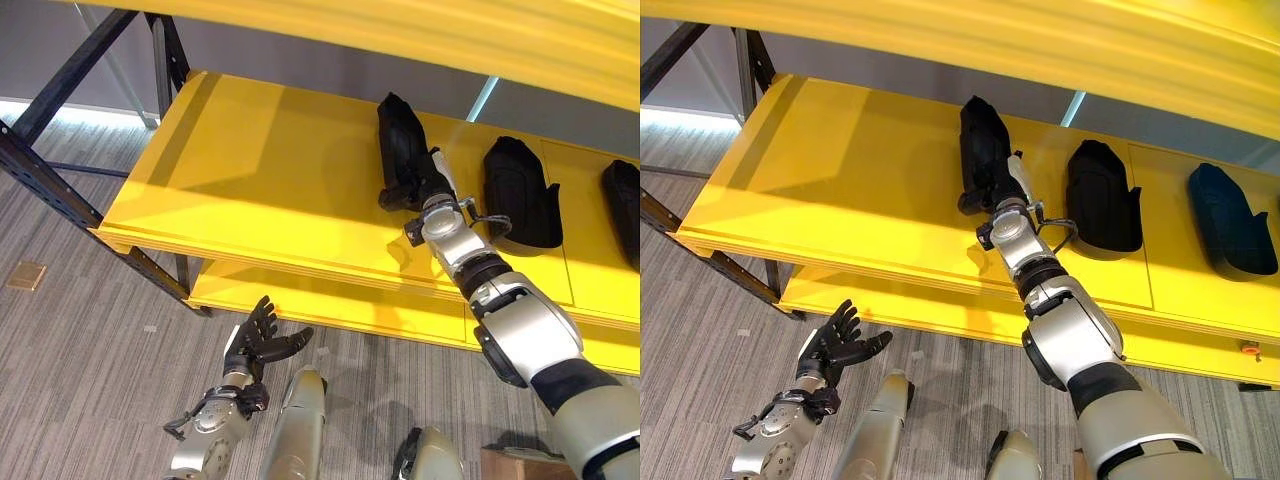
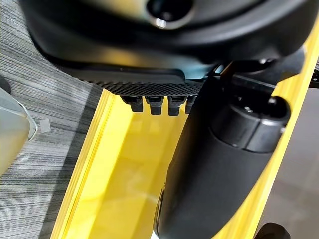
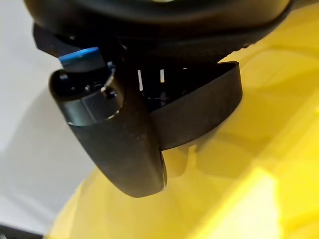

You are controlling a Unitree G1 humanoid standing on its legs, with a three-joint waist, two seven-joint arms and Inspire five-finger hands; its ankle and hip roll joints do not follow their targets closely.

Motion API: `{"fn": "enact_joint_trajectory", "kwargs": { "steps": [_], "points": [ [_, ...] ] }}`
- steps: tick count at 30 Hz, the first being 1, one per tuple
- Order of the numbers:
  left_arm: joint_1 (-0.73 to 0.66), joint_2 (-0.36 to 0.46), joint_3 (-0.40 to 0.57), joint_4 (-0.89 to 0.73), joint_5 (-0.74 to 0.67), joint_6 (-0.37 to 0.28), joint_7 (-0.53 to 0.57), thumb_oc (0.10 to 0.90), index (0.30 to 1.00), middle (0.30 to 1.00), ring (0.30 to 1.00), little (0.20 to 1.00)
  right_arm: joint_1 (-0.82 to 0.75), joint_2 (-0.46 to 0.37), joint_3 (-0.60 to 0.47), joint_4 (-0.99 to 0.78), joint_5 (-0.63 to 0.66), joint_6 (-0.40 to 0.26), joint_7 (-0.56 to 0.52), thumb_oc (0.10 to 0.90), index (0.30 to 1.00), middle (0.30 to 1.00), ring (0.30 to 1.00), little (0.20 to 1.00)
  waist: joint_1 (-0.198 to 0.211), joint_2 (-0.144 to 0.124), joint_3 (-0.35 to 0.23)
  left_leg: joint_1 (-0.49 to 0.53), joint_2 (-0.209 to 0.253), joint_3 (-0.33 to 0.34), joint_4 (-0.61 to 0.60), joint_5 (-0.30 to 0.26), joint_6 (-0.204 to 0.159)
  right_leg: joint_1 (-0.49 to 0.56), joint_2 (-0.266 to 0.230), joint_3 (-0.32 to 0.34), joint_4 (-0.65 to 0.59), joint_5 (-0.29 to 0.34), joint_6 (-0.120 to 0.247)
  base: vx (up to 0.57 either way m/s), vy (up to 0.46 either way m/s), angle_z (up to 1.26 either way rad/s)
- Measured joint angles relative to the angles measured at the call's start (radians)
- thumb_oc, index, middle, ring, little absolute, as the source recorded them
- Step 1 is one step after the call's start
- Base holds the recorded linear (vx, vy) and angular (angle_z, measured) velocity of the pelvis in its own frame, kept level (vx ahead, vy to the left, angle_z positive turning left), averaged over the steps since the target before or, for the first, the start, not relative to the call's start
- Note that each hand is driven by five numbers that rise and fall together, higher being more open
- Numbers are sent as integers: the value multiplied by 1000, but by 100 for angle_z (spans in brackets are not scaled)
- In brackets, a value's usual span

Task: Move parts from the plastic box to the shelf.

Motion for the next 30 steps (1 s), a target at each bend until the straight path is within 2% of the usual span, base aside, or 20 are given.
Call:
{"fn": "enact_joint_trajectory", "kwargs": {
  "steps": [10, 21, 30],
  "points": [
    [-5, 2, -2, 0, 1, 0, -2, 900, 1000, 1000, 1000, 1000, 5, 11, -52, 2, 99, -18, -19, 400, 300, 300, 300, 300, -1, 5, -1, 7, 0, 2, -2, 1, -1, 4, 0, 3, 0, 0, 0, 0, 0, 0],
    [-13, 2, -18, 0, 1, 0, -1, 900, 1000, 1000, 1000, 1000, 9, 18, -53, 4, 98, -19, -24, 400, 300, 300, 300, 300, -1, 6, -1, 9, 1, 1, -4, 4, -6, 4, 0, 2, 2, 0, 0, 0, 0, 0],
    [-13, 2, -51, 0, 1, 0, -2, 900, 1000, 1000, 1000, 1000, 39, 35, -61, 60, 91, -60, -31, 400, 300, 300, 300, 300, 3, 7, -2, 26, 0, -5, -8, 5, -8, 25, 0, -4, 2, -2, -3, -3, -3, 1]
  ]
}}
